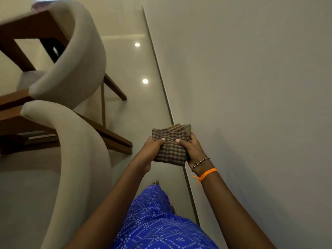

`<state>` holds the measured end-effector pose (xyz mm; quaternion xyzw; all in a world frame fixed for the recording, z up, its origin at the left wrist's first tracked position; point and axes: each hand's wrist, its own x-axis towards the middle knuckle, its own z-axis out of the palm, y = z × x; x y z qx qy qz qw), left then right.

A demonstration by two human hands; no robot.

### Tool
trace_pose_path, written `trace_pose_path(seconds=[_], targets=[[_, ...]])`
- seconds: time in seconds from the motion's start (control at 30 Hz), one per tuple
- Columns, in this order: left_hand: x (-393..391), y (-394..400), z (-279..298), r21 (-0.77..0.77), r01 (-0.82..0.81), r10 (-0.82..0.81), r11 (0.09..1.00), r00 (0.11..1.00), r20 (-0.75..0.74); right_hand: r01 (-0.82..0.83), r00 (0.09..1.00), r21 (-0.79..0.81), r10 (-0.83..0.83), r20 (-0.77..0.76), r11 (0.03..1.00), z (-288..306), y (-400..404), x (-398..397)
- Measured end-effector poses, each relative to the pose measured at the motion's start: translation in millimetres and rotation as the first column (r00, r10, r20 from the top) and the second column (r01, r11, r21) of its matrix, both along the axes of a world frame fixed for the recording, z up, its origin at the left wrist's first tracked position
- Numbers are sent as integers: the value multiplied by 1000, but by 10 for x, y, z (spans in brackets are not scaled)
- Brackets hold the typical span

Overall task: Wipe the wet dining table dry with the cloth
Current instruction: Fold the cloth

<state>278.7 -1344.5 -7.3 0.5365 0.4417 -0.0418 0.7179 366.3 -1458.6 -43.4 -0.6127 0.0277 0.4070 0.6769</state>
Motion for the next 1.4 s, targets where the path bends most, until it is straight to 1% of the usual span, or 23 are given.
trace_pose_path(seconds=[0.2,0.37,0.5,0.63,0.83,0.93,1.07,1.17,1.27,1.4], targets=[[574,964,-131,30,-157,157,987,988,14,-152,988,18,152,6,988,-68,1103,717],[1253,2006,-68,68,-266,263,962,963,53,-190,981,5,190,28,982,40,2283,1416],[1784,2819,88,102,-290,276,952,952,130,-178,984,53,177,33,983,205,3127,1945],[2188,3461,174,130,-319,296,939,940,171,-223,974,80,219,58,971,312,3745,2344],[2991,4485,54,162,-365,336,917,925,179,-254,965,-17,254,68,967,223,4844,3169],[3503,4988,20,167,-382,348,909,916,200,-268,960,-25,269,76,963,200,5412,3699],[4223,5638,78,199,-421,386,885,902,191,-302,951,-50,304,51,952,274,6091,4444],[4694,6159,123,196,-463,418,865,879,231,-357,931,-62,360,54,932,346,6639,4963],[5043,6624,128,175,-501,456,848,857,241,-395,914,-94,401,55,914,333,7123,5337],[5423,7315,79,82,-558,526,826,814,245,-444,895,-83,447,16,892,270,7823,5704]])
